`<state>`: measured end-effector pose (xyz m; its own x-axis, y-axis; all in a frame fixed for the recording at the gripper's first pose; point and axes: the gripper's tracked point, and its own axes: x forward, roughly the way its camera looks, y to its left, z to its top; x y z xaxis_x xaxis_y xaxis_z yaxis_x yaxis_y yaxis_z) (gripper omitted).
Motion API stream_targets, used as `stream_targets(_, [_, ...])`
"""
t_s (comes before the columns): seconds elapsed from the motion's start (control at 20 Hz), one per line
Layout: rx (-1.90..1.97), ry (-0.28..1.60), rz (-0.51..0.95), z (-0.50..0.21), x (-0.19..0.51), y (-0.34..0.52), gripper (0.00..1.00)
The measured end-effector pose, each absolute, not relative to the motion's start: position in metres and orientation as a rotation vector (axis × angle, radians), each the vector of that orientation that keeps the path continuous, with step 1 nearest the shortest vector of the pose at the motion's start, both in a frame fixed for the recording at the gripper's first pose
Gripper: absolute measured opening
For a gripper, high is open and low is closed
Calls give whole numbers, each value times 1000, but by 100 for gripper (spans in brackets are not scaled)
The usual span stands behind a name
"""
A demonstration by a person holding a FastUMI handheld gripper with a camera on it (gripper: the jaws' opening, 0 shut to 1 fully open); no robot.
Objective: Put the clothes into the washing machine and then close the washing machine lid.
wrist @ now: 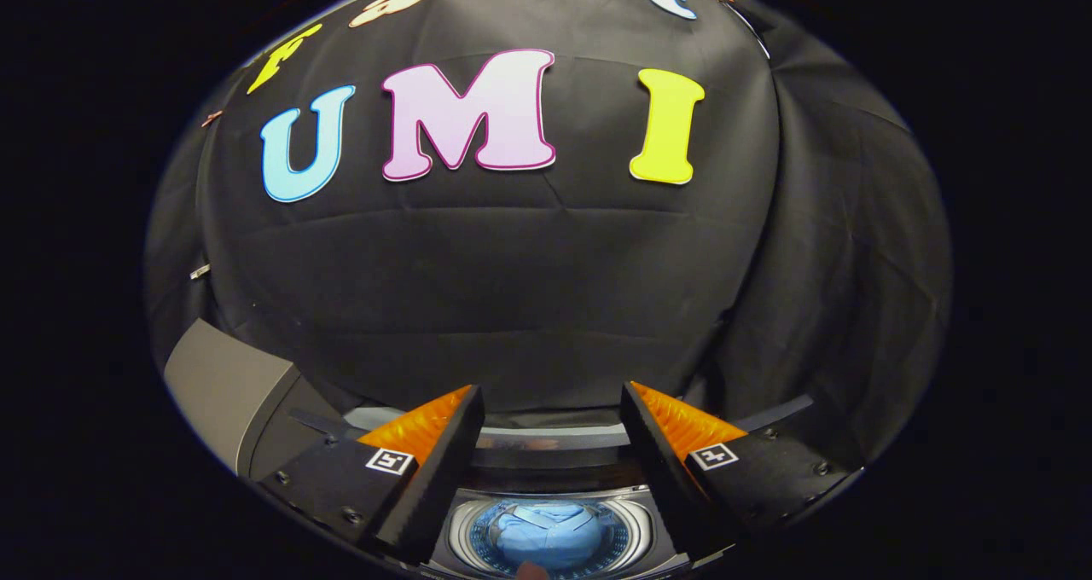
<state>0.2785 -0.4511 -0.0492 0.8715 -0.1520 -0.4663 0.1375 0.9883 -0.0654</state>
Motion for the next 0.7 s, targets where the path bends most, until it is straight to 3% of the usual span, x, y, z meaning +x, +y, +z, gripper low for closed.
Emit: stream_targets(0.7, [-7,439,-117,-58,229,-444,100])
